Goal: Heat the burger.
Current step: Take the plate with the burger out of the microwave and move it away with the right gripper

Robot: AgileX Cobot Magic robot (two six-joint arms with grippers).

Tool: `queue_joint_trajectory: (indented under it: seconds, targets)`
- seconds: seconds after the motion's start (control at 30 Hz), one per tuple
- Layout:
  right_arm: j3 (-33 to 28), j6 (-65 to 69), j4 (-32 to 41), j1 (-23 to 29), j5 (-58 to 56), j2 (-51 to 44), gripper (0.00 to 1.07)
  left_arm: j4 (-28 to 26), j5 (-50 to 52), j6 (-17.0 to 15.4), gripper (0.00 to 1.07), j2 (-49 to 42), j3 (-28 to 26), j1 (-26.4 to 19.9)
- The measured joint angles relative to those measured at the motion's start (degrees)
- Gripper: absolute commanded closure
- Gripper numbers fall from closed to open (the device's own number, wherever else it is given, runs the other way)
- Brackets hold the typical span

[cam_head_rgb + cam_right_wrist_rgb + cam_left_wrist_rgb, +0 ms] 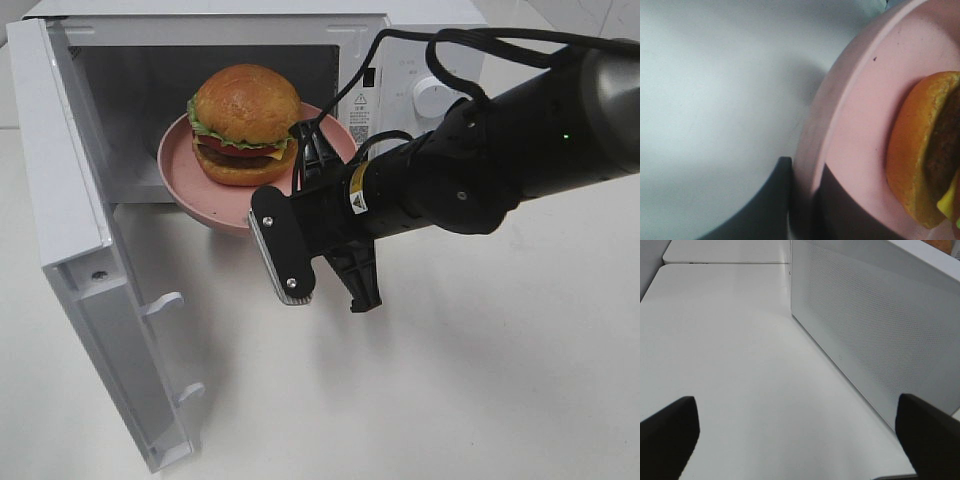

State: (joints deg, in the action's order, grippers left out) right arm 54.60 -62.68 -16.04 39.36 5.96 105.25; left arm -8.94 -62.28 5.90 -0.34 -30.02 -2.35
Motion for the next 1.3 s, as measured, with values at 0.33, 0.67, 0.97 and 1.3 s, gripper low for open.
queue_joint_trajectory:
  seconds: [0.33,0.67,0.97,1.3]
  targets:
    - [-6.9,0.1,0.1,0.0,0.7,-6.3,1.07,0.0,0.0,0.0,0.06,0.0,0.0,0.0]
    - [-13.4,0.2,0.5,-0.2,-0.1,-12.9,1.07,0.0,0.0,0.0,0.06,0.0,0.0,0.0]
    - [-19.8,1.0,0.6,-0.2,-1.3,-20.1,1.07,0.0,0.0,0.0,0.06,0.0,0.0,0.0]
    - [-24.7,1.6,0.6,-0.2,-8.9,-29.9,1.07,0.0,0.0,0.0,0.06,0.0,0.0,0.0]
